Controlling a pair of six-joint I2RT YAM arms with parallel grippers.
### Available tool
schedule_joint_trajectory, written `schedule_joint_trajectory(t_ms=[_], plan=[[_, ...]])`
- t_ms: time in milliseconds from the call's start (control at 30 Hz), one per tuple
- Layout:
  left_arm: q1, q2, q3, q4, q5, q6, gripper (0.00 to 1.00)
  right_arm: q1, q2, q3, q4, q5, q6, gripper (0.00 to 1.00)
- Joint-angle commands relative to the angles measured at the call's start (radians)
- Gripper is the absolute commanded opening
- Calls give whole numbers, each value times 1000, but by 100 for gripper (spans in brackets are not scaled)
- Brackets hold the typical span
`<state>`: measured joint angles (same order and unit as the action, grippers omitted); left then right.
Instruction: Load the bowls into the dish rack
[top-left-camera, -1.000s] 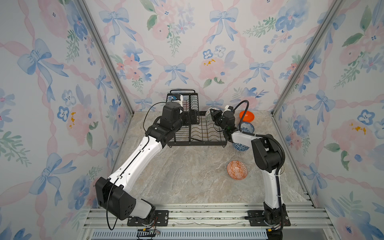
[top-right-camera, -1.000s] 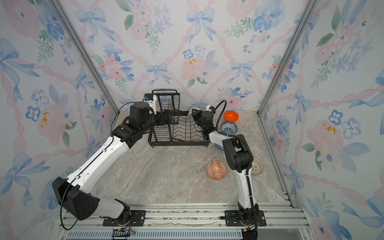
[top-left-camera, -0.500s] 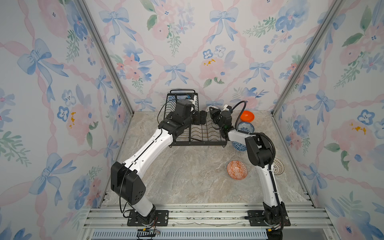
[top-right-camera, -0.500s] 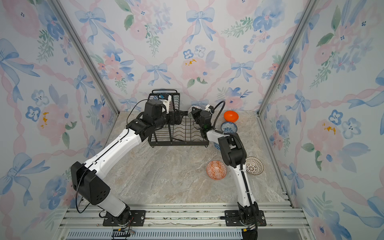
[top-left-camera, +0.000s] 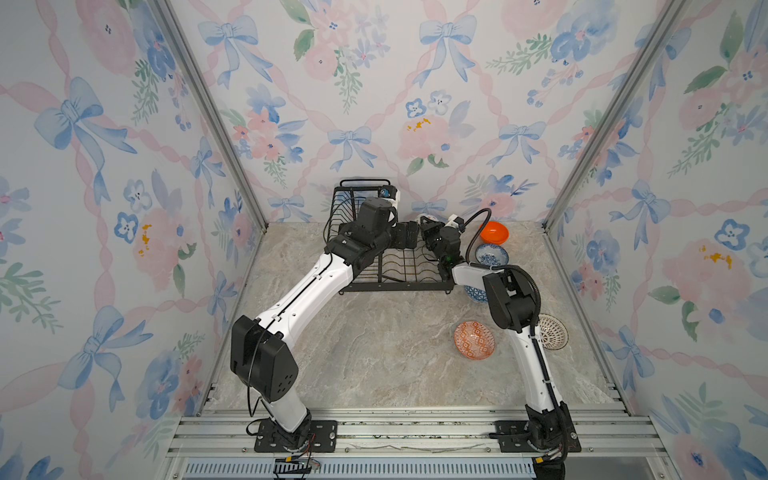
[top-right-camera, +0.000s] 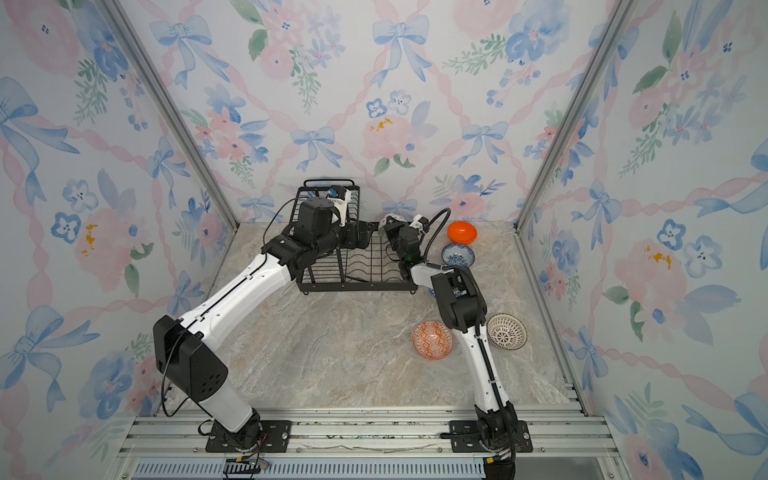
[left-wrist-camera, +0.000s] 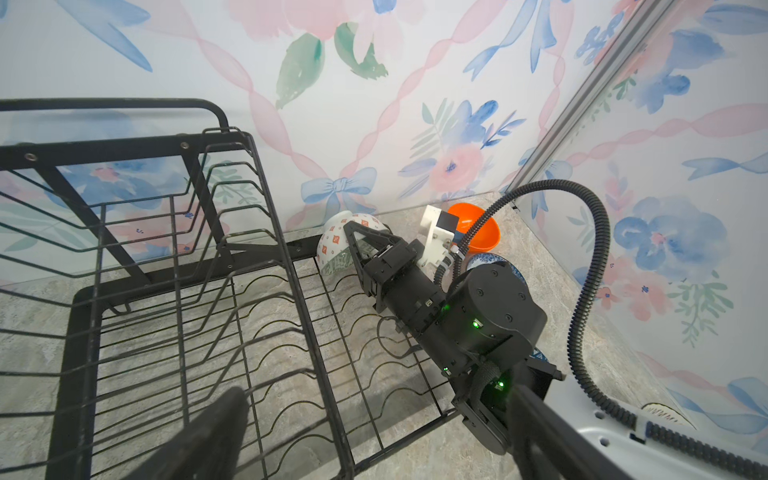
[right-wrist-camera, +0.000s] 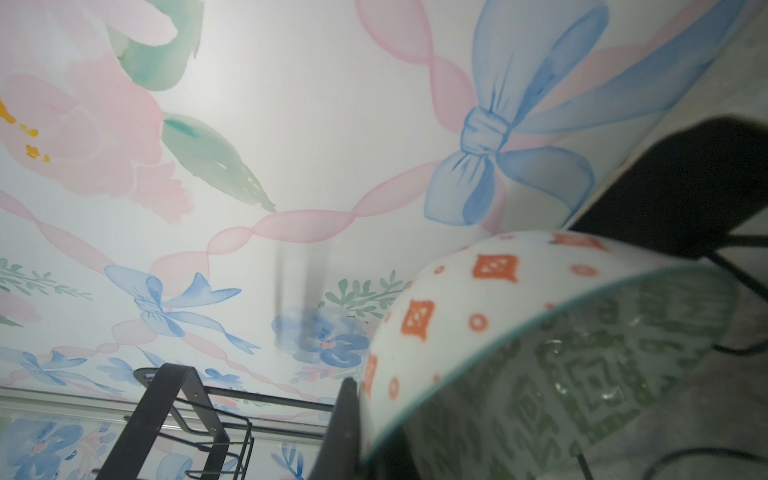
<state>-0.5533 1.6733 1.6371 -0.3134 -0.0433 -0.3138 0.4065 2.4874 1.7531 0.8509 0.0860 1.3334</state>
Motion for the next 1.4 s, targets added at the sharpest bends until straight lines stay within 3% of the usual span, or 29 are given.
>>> schedule_joint_trajectory(t_ms=[0, 1367], plan=[[0, 4, 17, -3, -4, 19, 98, 0, 13, 49, 76, 30, 5, 0], [-7, -54, -55, -2, -36, 5, 98, 39, -89, -92, 8, 25, 21, 0]])
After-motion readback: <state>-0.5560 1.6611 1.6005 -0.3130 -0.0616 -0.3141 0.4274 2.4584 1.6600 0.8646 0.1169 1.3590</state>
